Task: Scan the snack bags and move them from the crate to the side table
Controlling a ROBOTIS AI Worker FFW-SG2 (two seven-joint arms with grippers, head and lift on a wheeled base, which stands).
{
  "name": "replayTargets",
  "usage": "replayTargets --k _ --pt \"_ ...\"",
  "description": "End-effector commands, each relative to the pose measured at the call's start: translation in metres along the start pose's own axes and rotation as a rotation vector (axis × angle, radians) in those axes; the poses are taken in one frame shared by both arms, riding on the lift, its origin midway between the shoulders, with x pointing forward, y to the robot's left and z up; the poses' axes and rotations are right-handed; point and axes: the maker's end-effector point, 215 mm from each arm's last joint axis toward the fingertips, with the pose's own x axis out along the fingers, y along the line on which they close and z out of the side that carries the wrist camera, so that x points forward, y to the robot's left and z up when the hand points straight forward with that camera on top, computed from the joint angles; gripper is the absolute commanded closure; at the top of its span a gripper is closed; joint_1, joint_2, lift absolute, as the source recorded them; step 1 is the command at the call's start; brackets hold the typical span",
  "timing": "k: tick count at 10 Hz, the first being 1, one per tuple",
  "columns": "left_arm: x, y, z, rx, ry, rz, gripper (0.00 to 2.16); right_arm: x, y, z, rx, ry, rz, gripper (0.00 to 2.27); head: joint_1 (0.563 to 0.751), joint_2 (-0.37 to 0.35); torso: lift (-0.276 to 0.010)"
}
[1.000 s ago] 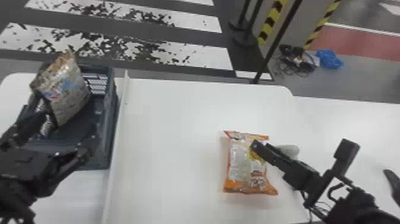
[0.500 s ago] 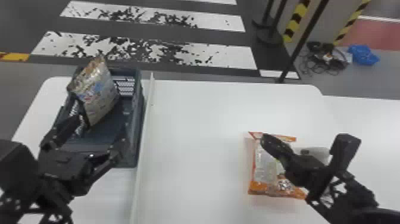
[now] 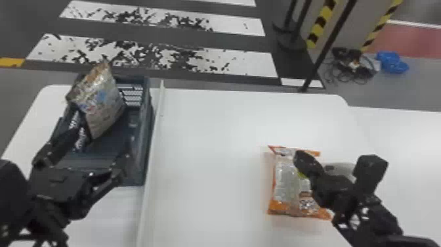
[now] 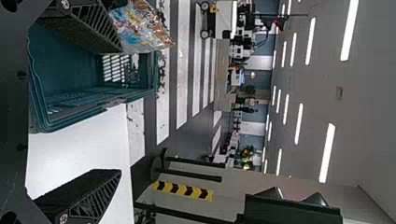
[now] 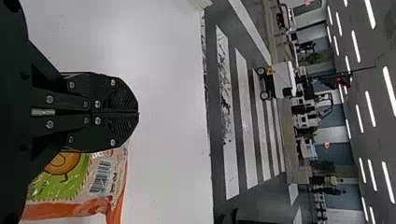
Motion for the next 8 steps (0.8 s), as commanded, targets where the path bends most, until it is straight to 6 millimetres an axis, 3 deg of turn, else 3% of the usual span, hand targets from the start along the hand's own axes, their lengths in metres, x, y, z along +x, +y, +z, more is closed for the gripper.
replayTargets --k 1,3,8 --pt "0.001 0.001 -0.002 0.003 0.003 -0.001 0.07 -0.002 -0.022 0.0 -0.013 -0.013 -0.063 2.24 0.695 -0.167 -0.087" --pt "0.001 0.001 -0.003 0.004 0.006 -0.002 0.07 -0.003 -0.049 -0.001 -0.027 -0.014 -0.115 2.24 0.695 -0.2 -0.087" --pt "0.002 -0.001 -0.003 0.004 0.004 -0.008 0.07 0.005 -0.064 -0.021 -0.043 0.019 -0.122 2.24 0.695 -0.251 -0.087"
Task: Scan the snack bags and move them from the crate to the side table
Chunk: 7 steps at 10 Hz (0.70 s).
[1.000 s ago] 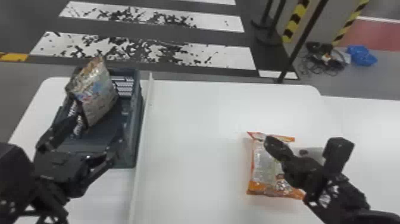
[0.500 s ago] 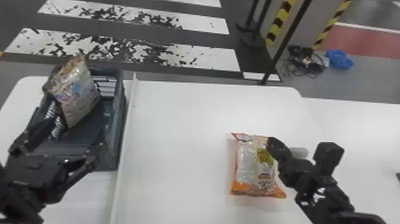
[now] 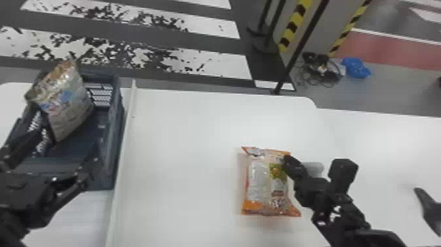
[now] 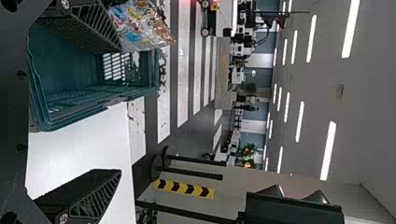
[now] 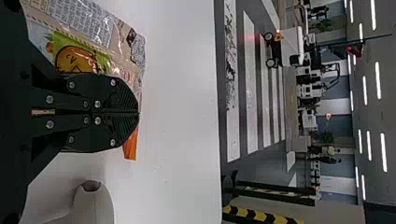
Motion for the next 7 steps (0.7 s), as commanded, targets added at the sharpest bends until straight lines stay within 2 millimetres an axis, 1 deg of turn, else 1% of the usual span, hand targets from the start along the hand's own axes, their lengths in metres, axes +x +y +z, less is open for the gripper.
replayTargets --k 1,3,6,7 --pt "0.0 0.0 0.0 0.0 0.001 0.001 0.07 0.003 0.003 -0.001 -0.013 0.005 0.011 2.24 0.695 -0.252 -0.087" --pt "0.0 0.0 0.0 0.0 0.001 0.001 0.07 0.006 0.009 -0.002 -0.02 0.008 0.024 2.24 0.695 -0.243 -0.087" --pt "0.0 0.001 -0.002 -0.001 0.004 0.002 0.07 0.006 0.011 0.004 -0.023 -0.007 0.026 2.24 0.695 -0.235 -0.087" --pt "0.0 0.001 -0.001 -0.002 0.002 0.003 0.07 0.002 0.007 0.015 -0.026 -0.04 0.009 2.24 0.695 -0.234 -0.087"
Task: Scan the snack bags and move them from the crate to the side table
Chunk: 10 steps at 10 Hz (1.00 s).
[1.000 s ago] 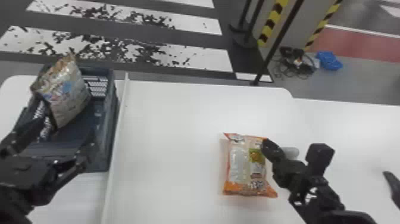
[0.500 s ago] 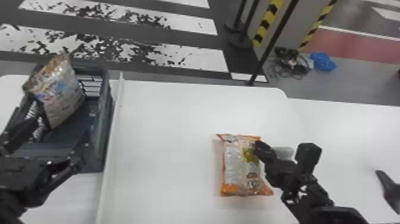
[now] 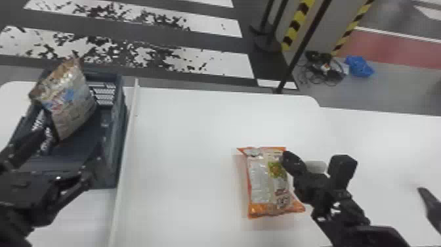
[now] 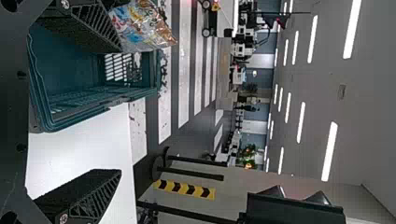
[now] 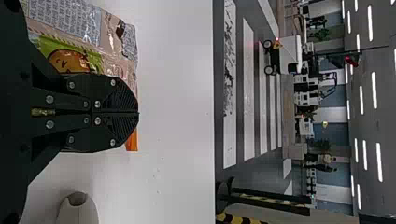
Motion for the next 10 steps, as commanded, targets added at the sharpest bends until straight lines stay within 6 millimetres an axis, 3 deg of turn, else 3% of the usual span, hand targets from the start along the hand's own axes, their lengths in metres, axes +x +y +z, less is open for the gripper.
replayTargets --k 1,2,4,6,10 --pt "0.0 0.0 0.001 -0.001 -0.002 0.002 0.07 -0.016 -0.002 0.026 0.003 -0.074 -0.008 2.24 0.695 -0.238 -0.087" --pt "0.002 0.001 0.002 0.0 -0.005 0.002 0.07 -0.03 0.01 0.043 -0.003 -0.109 0.011 2.24 0.695 -0.241 -0.087" --pt "0.005 -0.006 0.002 -0.009 -0.007 -0.008 0.07 -0.039 0.036 0.046 0.015 -0.118 0.051 2.24 0.695 -0.228 -0.087" --pt "0.005 -0.007 0.001 -0.007 -0.006 -0.01 0.07 -0.03 0.056 0.018 0.033 -0.072 0.077 2.24 0.695 -0.209 -0.087" --pt "0.001 -0.006 0.007 -0.005 -0.025 -0.009 0.07 -0.022 0.044 -0.012 0.043 -0.047 0.055 2.24 0.695 -0.185 -0.087"
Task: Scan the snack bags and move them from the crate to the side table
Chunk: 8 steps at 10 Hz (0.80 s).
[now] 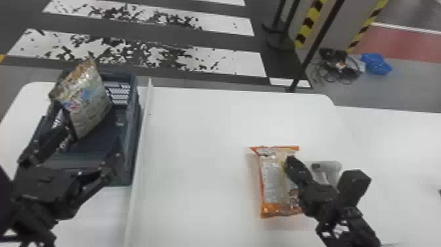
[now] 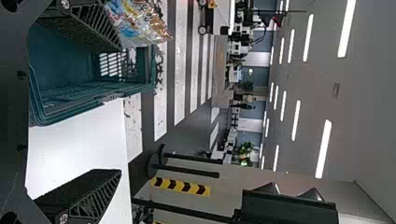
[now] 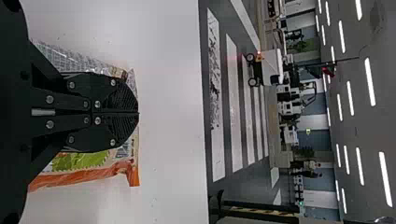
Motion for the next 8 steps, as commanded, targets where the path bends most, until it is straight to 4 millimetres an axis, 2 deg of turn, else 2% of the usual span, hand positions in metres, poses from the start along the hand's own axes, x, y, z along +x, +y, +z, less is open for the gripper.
replayTargets --k 1,2,5,7,8 --pt "-0.001 -0.001 0.004 -0.002 -0.013 0.0 0.07 0.002 -0.008 -0.02 0.006 0.03 -0.013 2.24 0.695 -0.19 -0.087" --pt "-0.001 -0.001 0.007 -0.001 -0.021 -0.001 0.07 0.003 -0.013 -0.035 0.013 0.054 -0.019 2.24 0.695 -0.197 -0.087" --pt "-0.002 -0.003 0.008 -0.003 -0.022 -0.005 0.07 0.006 -0.01 -0.045 0.011 0.054 -0.012 2.24 0.695 -0.211 -0.087" --pt "-0.003 -0.003 0.006 -0.004 -0.018 -0.005 0.07 0.008 -0.009 -0.038 0.0 0.046 -0.005 2.24 0.695 -0.209 -0.087" --pt "-0.003 -0.003 0.006 -0.004 -0.018 -0.005 0.07 0.005 -0.007 -0.024 -0.004 0.02 0.006 2.24 0.695 -0.207 -0.087"
